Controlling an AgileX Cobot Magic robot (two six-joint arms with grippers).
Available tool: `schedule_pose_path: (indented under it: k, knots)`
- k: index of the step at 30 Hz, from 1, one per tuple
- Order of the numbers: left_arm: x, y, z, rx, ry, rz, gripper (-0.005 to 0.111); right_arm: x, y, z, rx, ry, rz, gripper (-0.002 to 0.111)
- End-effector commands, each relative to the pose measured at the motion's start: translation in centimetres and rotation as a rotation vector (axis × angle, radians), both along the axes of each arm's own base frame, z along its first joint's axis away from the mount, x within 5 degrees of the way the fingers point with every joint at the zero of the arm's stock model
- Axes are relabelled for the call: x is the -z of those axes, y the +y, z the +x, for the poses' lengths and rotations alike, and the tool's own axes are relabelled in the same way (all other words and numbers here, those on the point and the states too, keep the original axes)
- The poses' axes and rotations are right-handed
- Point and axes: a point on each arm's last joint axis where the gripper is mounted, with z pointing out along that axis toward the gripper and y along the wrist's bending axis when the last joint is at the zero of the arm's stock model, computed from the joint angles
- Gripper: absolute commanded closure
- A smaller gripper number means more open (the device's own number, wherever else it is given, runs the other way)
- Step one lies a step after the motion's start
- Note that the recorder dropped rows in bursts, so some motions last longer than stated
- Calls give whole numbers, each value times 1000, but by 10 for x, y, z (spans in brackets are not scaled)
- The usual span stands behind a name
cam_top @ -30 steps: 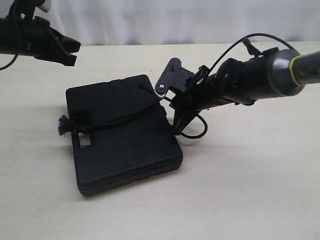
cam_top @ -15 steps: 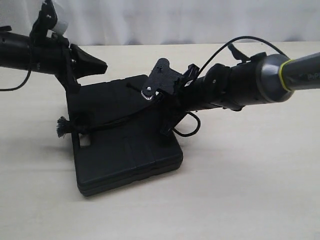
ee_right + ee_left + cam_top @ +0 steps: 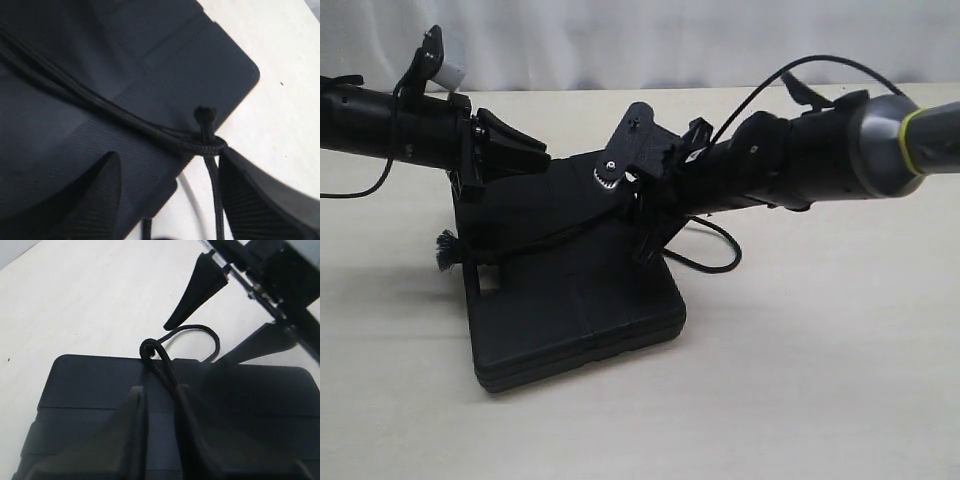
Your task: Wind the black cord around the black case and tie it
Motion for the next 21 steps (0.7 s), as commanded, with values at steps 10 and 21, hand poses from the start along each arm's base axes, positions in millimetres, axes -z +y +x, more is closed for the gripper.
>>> schedule_pose_path:
  k: [10, 21]
  knots:
    - [-3, 0, 3, 4, -38, -3, 88, -43, 1, 2, 157, -21, 199, 53]
    - [-1, 1, 5, -20, -44, 29, 88, -19, 20, 27, 126, 54, 173, 53]
